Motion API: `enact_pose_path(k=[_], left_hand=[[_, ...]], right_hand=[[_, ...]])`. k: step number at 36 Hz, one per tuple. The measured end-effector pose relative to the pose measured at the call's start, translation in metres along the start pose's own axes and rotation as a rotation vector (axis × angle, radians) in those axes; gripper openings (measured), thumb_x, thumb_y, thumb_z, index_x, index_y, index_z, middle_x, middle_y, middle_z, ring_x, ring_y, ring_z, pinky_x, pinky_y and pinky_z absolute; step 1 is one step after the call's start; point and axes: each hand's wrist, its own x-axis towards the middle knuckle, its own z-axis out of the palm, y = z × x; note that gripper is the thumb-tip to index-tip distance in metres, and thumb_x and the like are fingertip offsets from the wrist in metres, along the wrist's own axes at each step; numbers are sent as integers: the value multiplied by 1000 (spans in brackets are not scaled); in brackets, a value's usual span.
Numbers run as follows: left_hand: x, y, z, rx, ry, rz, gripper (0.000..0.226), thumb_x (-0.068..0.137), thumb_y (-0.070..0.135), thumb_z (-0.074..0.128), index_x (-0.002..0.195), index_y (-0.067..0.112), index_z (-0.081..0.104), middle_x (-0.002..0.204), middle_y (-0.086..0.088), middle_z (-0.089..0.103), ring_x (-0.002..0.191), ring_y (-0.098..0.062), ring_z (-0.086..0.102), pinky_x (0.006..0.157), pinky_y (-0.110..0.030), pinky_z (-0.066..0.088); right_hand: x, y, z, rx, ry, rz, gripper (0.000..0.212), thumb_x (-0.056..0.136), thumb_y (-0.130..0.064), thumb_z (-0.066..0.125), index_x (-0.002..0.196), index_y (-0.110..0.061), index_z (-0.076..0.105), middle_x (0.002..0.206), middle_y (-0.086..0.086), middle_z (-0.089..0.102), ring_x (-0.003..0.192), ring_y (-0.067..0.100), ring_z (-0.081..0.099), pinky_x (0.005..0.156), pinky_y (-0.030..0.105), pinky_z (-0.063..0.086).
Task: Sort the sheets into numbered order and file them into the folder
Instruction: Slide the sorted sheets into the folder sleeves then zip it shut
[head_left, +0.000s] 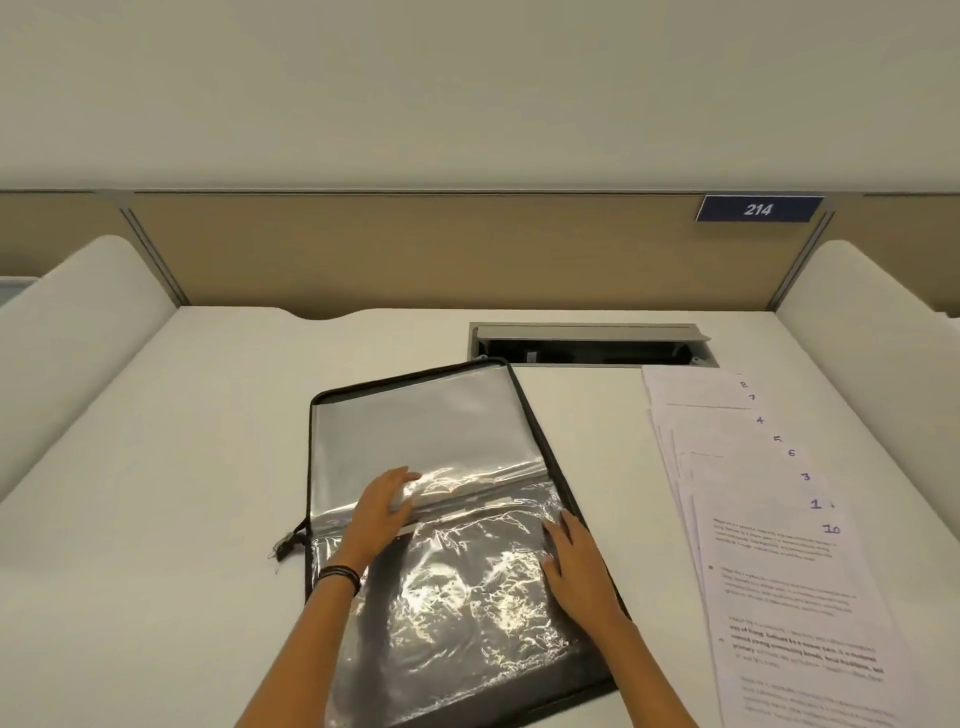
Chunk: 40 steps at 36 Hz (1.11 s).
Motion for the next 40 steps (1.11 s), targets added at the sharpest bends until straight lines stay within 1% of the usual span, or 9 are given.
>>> enact_pose_path(k=[4, 10, 17, 20, 22, 27, 30, 34, 40], left_hand=[[2, -17, -5, 209, -194, -32, 58, 98, 21, 51, 149, 15, 24, 158, -6, 18, 146, -26, 12, 118, -45, 7], [6, -15, 1, 435, -359, -92, 71, 101, 38, 39, 151, 13, -4, 159, -6, -11, 147, -28, -8, 116, -49, -3], [4, -12, 3, 431, -386, -121, 74, 100, 42, 37, 151, 12, -8, 158, -7, -16, 146, -28, -14, 115, -50, -6], [1, -10, 4, 439, -390, -131, 73, 100, 43, 36, 151, 14, -9, 158, -6, -17, 145, -28, -15, 115, -49, -6], [-2, -10, 6, 457, -382, -133, 72, 101, 44, 34, 151, 15, -9, 158, -6, -16, 146, -28, -14, 115, -49, -5], [-8, -10, 8, 463, -372, -135, 73, 101, 42, 34, 150, 14, -11, 158, -6, -17, 146, -28, -14, 116, -49, -5], [-11, -10, 9, 484, -356, -126, 74, 101, 40, 36, 150, 12, -12, 158, -7, -16, 146, -28, -13, 116, -49, -4], [-16, -8, 11, 494, -333, -121, 73, 102, 39, 35, 149, 11, -12, 158, -8, -16, 146, -28, -12, 116, -48, -4], [-19, -9, 13, 482, -269, -101, 69, 101, 39, 37, 152, 15, -3, 160, -5, -10, 147, -26, -7, 117, -47, 0]], right_hand=[[5, -5, -1, -139, -36, 24, 54, 102, -23, 35, 151, -17, 11, 159, 7, 4, 146, 22, 8, 116, 25, 8], [6, -12, -7, -215, -120, 66, 67, 97, -5, 39, 151, -12, -1, 159, 10, -7, 147, 24, 1, 117, 30, 11], [10, -15, 2, -188, -213, 147, 71, 101, -46, 23, 148, -8, -13, 157, 12, -16, 146, 25, -10, 117, 38, 0], [12, -14, 4, -185, -225, 132, 111, 67, -84, -15, 147, -8, -16, 156, 12, -18, 145, 26, -12, 116, 41, -1], [14, -11, 6, -173, -231, 125, 138, 36, -88, -34, 147, -8, -16, 156, 12, -19, 145, 26, -13, 116, 41, -1], [16, -13, 4, -225, -248, 134, 144, 27, -84, -40, 147, -7, -17, 156, 12, -21, 145, 26, -14, 116, 42, -1], [16, -14, 3, -221, -267, 141, 138, 36, -87, -34, 147, -7, -18, 155, 11, -21, 145, 26, -15, 116, 42, -2], [16, -14, 2, -225, -279, 134, 83, 95, -59, 23, 146, -8, -18, 155, 10, -23, 144, 25, -17, 116, 42, -4], [15, -10, -5, -114, -225, 108, 68, 101, -32, 37, 150, -10, -5, 158, 8, -12, 146, 22, -8, 117, 40, 2]])
